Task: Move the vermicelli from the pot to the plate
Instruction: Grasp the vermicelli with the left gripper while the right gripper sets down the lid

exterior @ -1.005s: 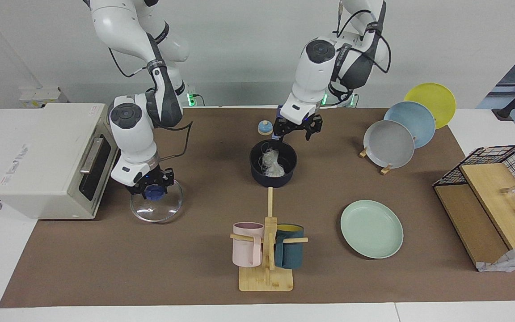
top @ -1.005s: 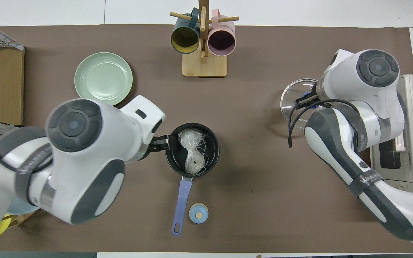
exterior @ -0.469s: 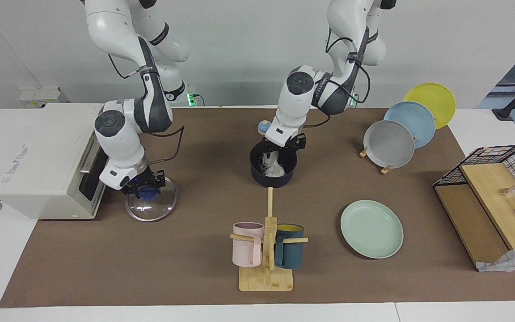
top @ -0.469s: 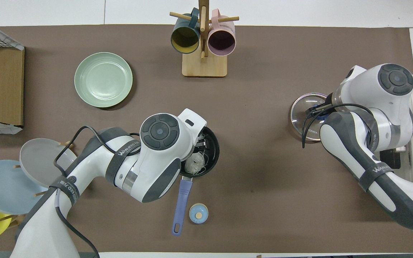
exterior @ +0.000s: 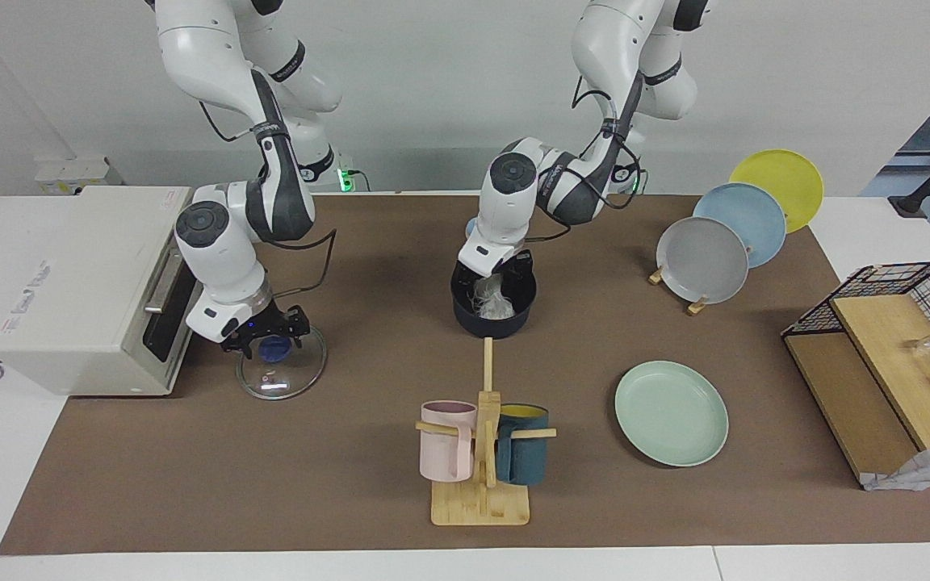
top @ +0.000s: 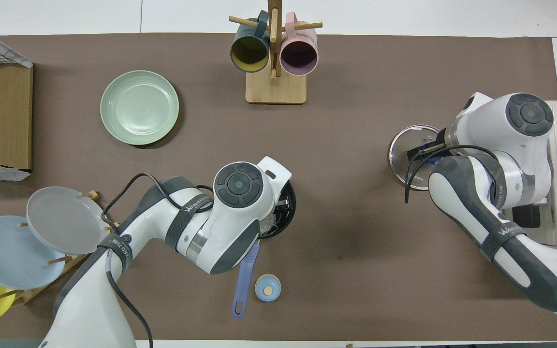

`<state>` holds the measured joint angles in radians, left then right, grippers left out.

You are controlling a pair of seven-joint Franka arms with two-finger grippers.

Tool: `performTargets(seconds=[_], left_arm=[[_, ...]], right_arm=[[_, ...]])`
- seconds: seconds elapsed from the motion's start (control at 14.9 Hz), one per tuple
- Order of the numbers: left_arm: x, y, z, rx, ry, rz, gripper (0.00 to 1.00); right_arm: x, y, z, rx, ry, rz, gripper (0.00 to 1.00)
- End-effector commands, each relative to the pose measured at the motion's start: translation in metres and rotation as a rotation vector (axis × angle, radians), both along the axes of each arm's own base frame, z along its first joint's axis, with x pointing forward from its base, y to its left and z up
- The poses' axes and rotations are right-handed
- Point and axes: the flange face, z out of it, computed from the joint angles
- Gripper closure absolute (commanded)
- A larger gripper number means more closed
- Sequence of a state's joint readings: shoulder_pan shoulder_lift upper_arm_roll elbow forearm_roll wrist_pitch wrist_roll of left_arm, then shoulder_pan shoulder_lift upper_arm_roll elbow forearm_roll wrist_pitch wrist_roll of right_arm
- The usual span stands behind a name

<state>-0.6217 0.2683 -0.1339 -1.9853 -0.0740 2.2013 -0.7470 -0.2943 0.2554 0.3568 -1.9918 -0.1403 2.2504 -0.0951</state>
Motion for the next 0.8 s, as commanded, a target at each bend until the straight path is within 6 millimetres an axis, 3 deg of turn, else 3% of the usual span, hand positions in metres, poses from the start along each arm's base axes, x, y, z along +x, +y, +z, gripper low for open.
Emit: performTargets(seconds=[0.0, 0.07, 0.13, 0.2, 0.27, 0.54, 0.74], left_arm=[[0.000, -0.001, -0.001, -0.011, -0.006, 0.003, 0.03], [0.000, -0.001, -0.001, -0.011, -0.006, 0.003, 0.22], [0.000, -0.001, -0.001, -0.011, -0.006, 0.002, 0.56], [0.000, -0.001, -0.001, -0.011, -0.006, 0.002, 0.81], [0.000, -0.001, 0.000, -0.011, -0.006, 0.001, 1.00], [0.003, -0.001, 0.007, -0.012, -0.014, -0.032, 1.00], [0.008, 0.009, 0.044, -0.011, -0.015, -0.022, 1.00]], right_arm=[[0.010, -0.004, 0.067, -0.012, 0.035, -0.005, 0.00], [0.012, -0.005, 0.088, -0.014, 0.051, -0.011, 0.00], [0.013, -0.005, 0.110, -0.012, 0.062, -0.019, 0.00], [0.012, -0.006, 0.130, -0.007, 0.082, -0.027, 0.00], [0.009, -0.007, 0.153, -0.003, 0.096, -0.036, 0.00], [-0.029, -0.005, 0.231, -0.018, 0.068, -0.080, 0.00], [-0.040, -0.013, 0.239, 0.005, 0.126, -0.117, 0.00]])
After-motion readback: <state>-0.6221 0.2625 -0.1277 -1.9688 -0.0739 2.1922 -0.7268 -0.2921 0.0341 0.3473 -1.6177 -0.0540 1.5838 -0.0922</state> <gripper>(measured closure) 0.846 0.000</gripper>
